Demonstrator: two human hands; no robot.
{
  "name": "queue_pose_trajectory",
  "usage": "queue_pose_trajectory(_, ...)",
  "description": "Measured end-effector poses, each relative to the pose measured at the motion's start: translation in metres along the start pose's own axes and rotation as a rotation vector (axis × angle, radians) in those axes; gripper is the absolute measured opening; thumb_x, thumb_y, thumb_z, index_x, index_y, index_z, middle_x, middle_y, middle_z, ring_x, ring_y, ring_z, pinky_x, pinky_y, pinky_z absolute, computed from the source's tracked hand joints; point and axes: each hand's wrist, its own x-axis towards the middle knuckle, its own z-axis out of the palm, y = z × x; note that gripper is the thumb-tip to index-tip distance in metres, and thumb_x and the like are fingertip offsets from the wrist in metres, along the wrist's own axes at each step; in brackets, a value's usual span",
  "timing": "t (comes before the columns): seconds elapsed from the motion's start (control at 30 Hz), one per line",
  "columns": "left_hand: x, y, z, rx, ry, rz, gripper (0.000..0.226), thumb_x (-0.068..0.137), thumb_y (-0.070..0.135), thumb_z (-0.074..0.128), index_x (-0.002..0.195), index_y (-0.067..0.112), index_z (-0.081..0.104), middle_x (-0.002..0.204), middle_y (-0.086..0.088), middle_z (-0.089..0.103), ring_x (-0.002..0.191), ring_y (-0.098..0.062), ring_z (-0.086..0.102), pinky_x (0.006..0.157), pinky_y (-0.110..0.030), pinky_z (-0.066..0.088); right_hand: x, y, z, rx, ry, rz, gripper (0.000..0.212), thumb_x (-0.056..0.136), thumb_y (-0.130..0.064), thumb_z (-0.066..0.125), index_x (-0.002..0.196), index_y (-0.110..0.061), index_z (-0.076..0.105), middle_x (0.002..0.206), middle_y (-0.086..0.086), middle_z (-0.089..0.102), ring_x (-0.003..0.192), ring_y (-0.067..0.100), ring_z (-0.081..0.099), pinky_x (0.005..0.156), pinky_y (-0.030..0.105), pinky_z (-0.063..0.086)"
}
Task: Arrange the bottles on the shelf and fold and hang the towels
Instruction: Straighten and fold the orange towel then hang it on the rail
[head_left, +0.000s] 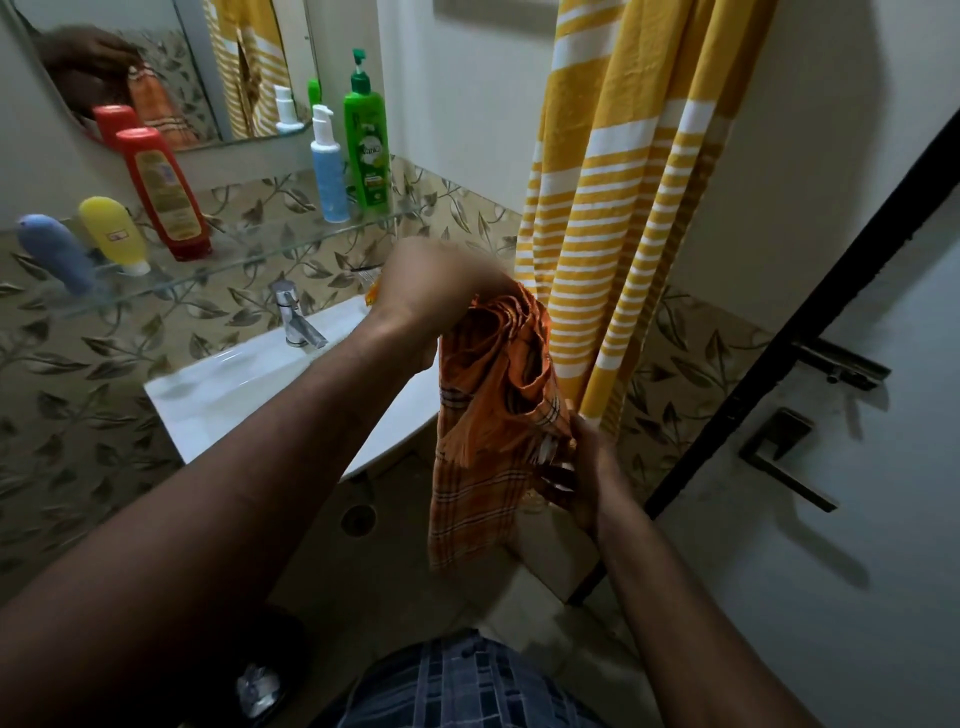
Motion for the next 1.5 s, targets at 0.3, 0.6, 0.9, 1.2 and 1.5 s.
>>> queue_pose_trajectory(0.3, 0.001, 0.015, 0.003, -0.056, 0.018, -0.008, 0.003, 0.089, -0.001, 0.074, 0.092, -0.002, 0.074, 0.088, -0.014, 0.075, 0.070, -0.020, 0.075, 0.055, -0.023, 0.057, -0.053, -0.050, -0.006, -0.754, -0.281, -1.271, 0.093, 0.081, -0.020, 0.086, 0.159, -0.032, 0.036, 0.161, -0.005, 0.041, 0.147, 0.013, 0.044, 0.105, 0.036, 0.055)
queue_pose_trajectory(0.6, 0.001, 0.024, 0.001, -0.083, 0.069, 0.006, 0.016, 0.089, 0.000, 0.074, 0.076, 0.007, 0.070, 0.079, -0.008, 0.073, 0.070, -0.018, 0.074, 0.061, -0.029, 0.062, -0.051, -0.078, 0.009, -1.079, -0.068, -1.416, 0.042, 0.077, -0.028, 0.070, 0.119, -0.023, 0.070, 0.154, -0.002, 0.049, 0.126, 0.023, 0.063, 0.084, 0.045, 0.062)
queue_pose_trajectory(0.9, -0.001, 0.022, 0.014, -0.149, 0.122, -0.020, 0.018, 0.089, -0.003, 0.074, 0.073, 0.005, 0.069, 0.068, -0.005, 0.071, 0.055, -0.012, 0.071, 0.050, -0.021, 0.054, -0.046, -0.078, 0.007, -0.817, 0.370, -1.407, 0.013, 0.090, -0.017, 0.072, 0.088, -0.011, 0.060, 0.077, -0.004, 0.055, 0.065, 0.013, 0.050, 0.058, 0.020, 0.035)
queue_pose_trajectory(1.2, 0.008, 0.023, 0.022, -0.161, 0.131, -0.060, 0.012, 0.089, 0.000, 0.075, 0.079, 0.007, 0.072, 0.070, -0.005, 0.075, 0.060, -0.016, 0.074, 0.054, -0.023, 0.056, -0.035, -0.083, -0.005, -0.820, 0.211, -1.575, 0.032, 0.083, 0.010, 0.063, 0.108, -0.010, 0.067, 0.103, 0.006, 0.074, 0.083, 0.015, 0.063, 0.070, 0.017, 0.044)
queue_pose_trajectory(1.5, 0.016, 0.011, 0.033, -0.181, 0.172, -0.054, 0.009, 0.087, 0.003, 0.078, 0.081, 0.006, 0.073, 0.087, -0.012, 0.077, 0.082, -0.027, 0.078, 0.073, -0.044, 0.067, -0.045, -0.094, 0.008, -0.892, 0.224, -1.186, 0.039, 0.096, -0.047, 0.067, 0.112, -0.012, 0.076, 0.110, -0.001, 0.071, 0.096, 0.012, 0.065, 0.081, 0.024, 0.054)
